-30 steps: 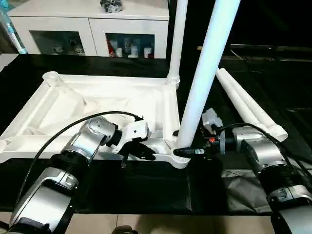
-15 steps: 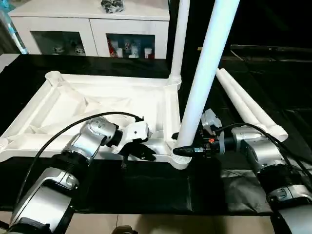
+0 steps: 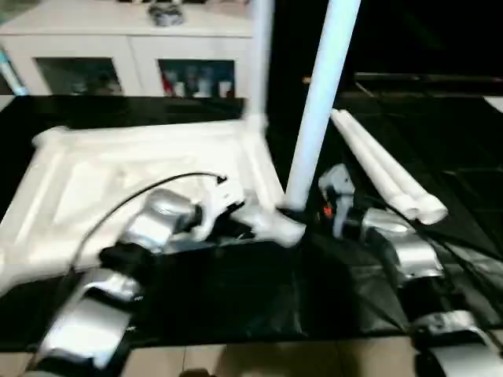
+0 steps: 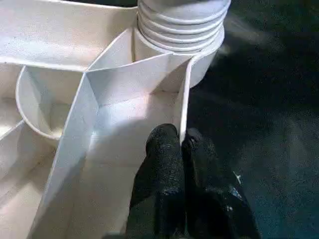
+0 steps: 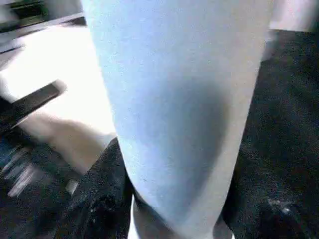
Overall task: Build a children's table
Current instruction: Rotate leg to tighten
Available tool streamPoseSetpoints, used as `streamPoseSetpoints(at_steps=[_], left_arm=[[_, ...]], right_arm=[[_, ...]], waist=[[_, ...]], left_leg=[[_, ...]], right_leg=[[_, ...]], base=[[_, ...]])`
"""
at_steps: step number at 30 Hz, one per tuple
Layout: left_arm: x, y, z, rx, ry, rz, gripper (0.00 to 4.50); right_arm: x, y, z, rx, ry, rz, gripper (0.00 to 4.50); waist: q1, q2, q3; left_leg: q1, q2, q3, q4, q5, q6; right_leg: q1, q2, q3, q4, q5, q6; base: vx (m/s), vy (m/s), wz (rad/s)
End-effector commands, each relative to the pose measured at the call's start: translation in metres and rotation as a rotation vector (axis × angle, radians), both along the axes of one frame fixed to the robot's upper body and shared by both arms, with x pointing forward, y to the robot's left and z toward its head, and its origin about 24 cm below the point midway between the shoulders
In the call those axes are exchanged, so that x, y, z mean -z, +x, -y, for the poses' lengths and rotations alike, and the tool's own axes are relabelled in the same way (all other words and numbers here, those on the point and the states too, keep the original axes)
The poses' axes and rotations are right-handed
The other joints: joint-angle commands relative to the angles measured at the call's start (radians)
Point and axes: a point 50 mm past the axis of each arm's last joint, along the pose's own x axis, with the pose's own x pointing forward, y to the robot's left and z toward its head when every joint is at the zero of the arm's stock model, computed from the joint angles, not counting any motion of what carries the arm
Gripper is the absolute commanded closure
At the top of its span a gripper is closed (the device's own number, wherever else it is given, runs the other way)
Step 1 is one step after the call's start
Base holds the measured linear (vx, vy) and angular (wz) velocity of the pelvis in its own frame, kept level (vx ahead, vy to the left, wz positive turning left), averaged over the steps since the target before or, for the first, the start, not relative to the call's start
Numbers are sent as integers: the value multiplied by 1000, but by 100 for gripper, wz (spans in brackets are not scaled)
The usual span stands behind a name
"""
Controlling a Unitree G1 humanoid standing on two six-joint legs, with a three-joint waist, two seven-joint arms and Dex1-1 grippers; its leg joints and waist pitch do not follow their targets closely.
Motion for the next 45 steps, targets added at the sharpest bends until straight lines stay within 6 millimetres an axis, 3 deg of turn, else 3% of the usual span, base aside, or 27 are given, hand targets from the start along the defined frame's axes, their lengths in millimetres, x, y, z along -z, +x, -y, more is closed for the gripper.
streamPoseSetpoints(at_steps=[1,5,8,11,12,18,21,23,24,25,28,32,40,45], left_arm=[[-42,18,36,-126,-144,136,450],[-46,15,51,-119,-132,170,450],[-44,13,52,-85,-107,181,450],[-39,14,43,-94,-59,191,450],[-38,15,38,-106,-41,201,450],[-33,18,18,-104,-3,222,450],[-28,12,3,3,8,223,450],[-27,10,0,28,9,216,450],[-24,7,-5,62,1,198,450],[-23,4,-9,100,-1,187,450],[-18,-1,-19,184,22,179,450],[-17,-7,-24,282,13,151,450],[-17,-19,-32,523,54,69,450],[-16,-21,-33,559,71,60,450]], right_arm=[[26,-7,-52,19,19,-182,248],[24,-2,-67,57,15,-185,248],[23,-2,-68,57,23,-165,178],[24,-4,-66,52,9,-147,157],[24,-4,-62,53,1,-127,142],[19,-4,-35,21,-3,-41,92],[10,-6,-8,-54,-38,41,74],[6,-7,-3,-79,-29,65,41],[1,-9,6,-116,-32,93,41],[-3,-10,15,-157,-36,117,37],[-12,-13,32,-253,-37,128,6],[-18,-20,39,-401,-54,103,6],[-19,-27,37,-667,-117,23,21],[-18,-25,34,-677,-121,24,51]], waist=[[-2,-3,-68],[-8,-1,-74],[-7,-1,-77],[-8,2,-74],[-8,6,-73],[-13,3,-68],[-7,1,-71],[-5,1,-75],[-2,-3,-77],[0,-1,-77],[13,-2,-77],[37,-1,-77],[55,-3,-73],[58,-3,-74]], left_leg=[[5,61,-32,-72,-198,11],[0,56,-30,-69,-159,39],[-3,59,-27,-66,-116,73],[-3,60,-27,-68,-127,78],[-2,60,-27,-68,-136,75],[4,59,-28,-71,-197,59],[-1,62,-29,-71,-178,71],[-3,63,-29,-69,-155,81],[-4,64,-28,-65,-132,89],[-5,64,-25,-64,-126,98],[-5,69,-23,-62,-117,109],[-2,73,-22,-61,-124,110],[2,73,-23,-64,-156,85],[3,77,-25,-66,-158,67]], right_leg=[[50,-109,66,-96,-431,-105],[57,-103,65,-90,-343,-125],[57,-99,68,-74,-213,-160],[59,-100,68,-75,-220,-164],[59,-100,68,-78,-232,-161],[56,-100,67,-95,-347,-126],[59,-100,68,-88,-315,-121],[60,-100,69,-80,-266,-135],[62,-99,69,-74,-218,-148],[57,-99,69,-70,-197,-164],[55,-97,68,-66,-183,-172],[53,-100,68,-65,-206,-166],[47,-102,68,-76,-308,-140],[46,-104,70,-72,-300,-149]], base=[[0,0,0],[0,0,0],[0,0,0],[0,0,0],[0,0,0],[0,0,0],[0,0,0],[0,0,0],[0,0,0],[0,0,0],[0,0,0],[0,0,0],[0,0,0],[0,0,0]])
